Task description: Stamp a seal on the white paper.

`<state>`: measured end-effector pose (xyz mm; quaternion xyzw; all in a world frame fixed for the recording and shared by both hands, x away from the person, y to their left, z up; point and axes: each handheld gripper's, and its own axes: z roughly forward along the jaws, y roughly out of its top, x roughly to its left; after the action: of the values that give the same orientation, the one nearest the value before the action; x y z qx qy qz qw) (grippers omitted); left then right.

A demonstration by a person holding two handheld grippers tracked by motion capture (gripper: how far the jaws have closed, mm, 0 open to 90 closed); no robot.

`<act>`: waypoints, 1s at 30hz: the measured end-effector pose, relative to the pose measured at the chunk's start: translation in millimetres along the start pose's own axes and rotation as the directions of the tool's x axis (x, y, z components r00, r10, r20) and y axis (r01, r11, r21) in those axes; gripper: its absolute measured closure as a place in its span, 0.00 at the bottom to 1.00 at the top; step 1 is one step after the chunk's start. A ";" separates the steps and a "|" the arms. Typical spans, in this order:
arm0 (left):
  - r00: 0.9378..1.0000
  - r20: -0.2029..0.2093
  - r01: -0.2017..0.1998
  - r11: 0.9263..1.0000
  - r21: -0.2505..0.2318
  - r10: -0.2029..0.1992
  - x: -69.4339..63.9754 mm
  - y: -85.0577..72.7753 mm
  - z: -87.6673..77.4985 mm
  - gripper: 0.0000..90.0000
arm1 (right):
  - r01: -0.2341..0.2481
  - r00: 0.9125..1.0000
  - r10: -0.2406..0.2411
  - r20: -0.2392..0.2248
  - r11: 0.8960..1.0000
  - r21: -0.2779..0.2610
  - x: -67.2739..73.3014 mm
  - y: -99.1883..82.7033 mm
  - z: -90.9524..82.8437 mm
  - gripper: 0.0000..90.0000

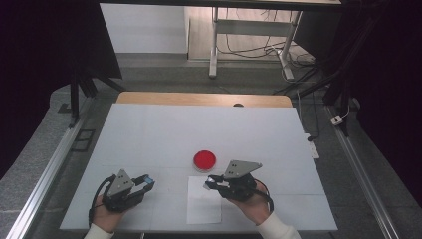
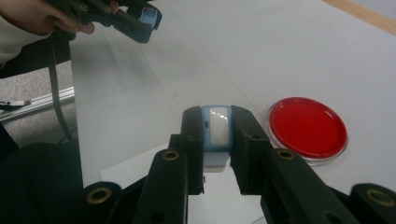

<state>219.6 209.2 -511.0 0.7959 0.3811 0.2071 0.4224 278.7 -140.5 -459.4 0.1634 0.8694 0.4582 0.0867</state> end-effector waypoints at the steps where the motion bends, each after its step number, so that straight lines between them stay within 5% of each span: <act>1: 1.000 0.000 0.000 1.000 0.000 0.000 0.0 0.0 0.0 0.73 | 0.005 1.000 -0.005 -0.001 1.000 0.009 0.4 -0.3 0.9 0.83; 30: 1.000 0.001 0.000 1.000 0.002 0.000 -0.5 0.0 0.0 0.73 | 0.045 0.999 -0.044 -0.009 0.990 0.137 1.6 -11.2 33.5 0.83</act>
<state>219.3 208.8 -511.0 0.7966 0.3810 0.2062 0.4216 285.0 -120.0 -487.6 0.1483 0.9024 0.3959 0.0831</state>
